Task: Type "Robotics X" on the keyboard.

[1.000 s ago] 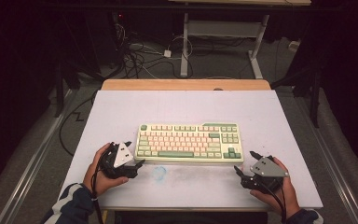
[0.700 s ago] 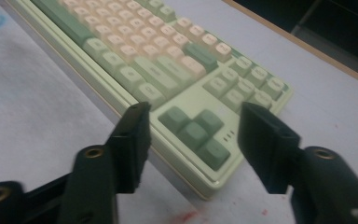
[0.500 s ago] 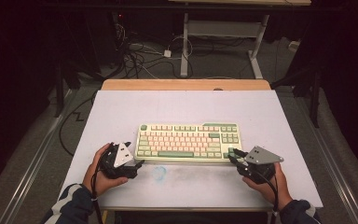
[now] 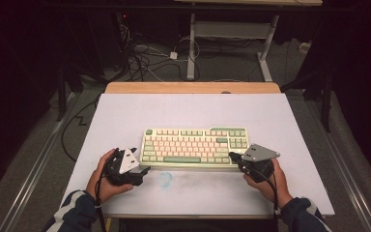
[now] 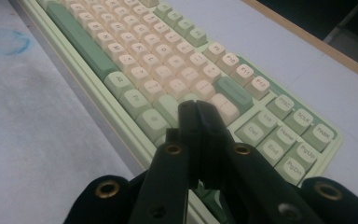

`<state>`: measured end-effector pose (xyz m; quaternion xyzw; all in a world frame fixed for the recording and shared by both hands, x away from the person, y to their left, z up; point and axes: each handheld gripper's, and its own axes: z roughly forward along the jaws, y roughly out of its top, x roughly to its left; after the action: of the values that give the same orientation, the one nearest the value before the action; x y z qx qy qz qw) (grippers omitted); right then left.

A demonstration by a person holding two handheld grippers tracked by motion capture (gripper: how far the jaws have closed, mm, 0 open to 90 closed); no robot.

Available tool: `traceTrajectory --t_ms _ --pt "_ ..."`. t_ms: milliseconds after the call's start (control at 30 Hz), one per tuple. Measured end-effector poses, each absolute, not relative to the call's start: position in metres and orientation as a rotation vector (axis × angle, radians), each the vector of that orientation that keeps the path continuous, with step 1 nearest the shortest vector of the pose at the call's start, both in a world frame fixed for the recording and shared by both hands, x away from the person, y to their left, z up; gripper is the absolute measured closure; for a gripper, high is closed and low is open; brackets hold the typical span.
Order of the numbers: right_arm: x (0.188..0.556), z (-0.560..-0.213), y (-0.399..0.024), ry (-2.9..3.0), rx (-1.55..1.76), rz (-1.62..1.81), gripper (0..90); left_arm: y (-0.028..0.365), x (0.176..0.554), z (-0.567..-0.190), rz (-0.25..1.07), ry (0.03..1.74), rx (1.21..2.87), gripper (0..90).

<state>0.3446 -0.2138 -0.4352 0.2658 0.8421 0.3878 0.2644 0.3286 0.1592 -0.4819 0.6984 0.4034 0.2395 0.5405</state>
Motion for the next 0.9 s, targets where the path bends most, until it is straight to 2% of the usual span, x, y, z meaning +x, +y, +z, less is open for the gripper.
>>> traceTrajectory --t_ms 433,900 --pt "0.367 -0.445 -0.192 2.336 0.73 0.978 90.0 0.157 0.328 -0.484 0.556 0.956 1.683 19.8" --pt "0.377 -0.455 -0.19 2.371 0.765 0.933 90.0 0.156 0.327 -0.483 0.547 0.967 1.678 20.3"
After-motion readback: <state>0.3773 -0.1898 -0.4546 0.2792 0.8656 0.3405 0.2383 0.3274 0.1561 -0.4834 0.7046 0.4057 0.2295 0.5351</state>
